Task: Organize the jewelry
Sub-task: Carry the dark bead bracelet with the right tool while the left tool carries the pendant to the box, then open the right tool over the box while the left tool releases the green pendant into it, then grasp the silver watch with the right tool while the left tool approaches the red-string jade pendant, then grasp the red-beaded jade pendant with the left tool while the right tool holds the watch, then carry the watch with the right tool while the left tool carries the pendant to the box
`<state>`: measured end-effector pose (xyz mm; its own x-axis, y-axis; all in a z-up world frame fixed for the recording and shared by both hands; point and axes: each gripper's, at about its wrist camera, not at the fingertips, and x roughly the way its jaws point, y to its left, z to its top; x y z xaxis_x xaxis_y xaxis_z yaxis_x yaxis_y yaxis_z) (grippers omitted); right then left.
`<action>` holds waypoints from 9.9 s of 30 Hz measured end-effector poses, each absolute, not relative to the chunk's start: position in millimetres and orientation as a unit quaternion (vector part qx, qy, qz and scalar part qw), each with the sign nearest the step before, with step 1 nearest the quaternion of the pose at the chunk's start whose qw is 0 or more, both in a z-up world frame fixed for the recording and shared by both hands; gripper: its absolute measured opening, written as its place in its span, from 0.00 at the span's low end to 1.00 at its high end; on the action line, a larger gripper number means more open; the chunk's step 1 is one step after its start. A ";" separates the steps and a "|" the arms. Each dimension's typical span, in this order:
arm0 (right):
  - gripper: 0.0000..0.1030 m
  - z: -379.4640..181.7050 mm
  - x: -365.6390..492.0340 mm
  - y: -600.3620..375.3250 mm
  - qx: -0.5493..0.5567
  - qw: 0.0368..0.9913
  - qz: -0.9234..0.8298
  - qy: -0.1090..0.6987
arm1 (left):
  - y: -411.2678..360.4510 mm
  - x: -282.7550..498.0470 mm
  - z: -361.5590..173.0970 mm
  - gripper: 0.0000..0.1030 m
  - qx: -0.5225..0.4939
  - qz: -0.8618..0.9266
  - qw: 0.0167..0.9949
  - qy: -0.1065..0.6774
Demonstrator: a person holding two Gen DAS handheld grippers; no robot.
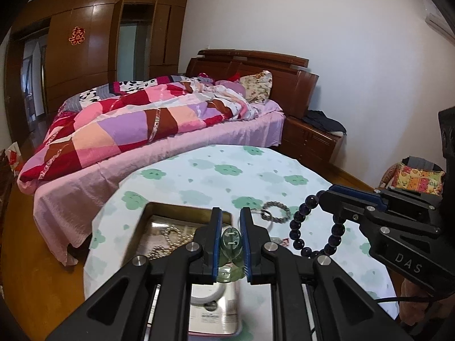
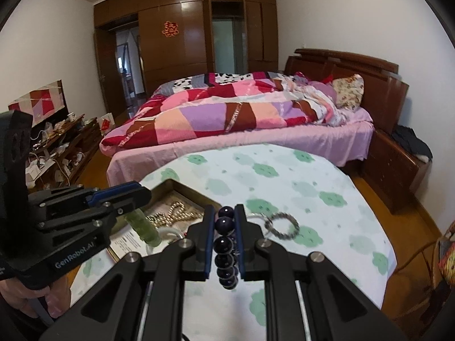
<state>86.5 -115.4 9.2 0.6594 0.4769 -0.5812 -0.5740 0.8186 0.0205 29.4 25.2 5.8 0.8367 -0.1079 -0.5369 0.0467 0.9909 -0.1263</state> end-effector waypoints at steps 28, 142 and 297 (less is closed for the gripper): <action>0.15 -14.0 105.0 -24.6 -0.138 0.885 0.324 0.306 | 87.6 61.2 -18.9 0.12 -0.068 0.008 0.949 0.308; 0.16 -118.5 148.3 -238.5 0.043 0.895 0.157 0.415 | -94.6 119.2 -99.1 0.71 0.057 -0.039 0.907 0.415; 0.14 -51.4 63.0 -44.2 -0.082 0.848 0.389 0.351 | 89.4 48.4 -67.9 0.11 -0.090 0.025 0.927 0.363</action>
<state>63.0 -44.2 -51.4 0.4512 0.6022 -0.6586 -0.7178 0.6834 0.1332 48.4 89.4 -67.9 0.7355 -0.0183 -0.6773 -0.1124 0.9825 -0.1487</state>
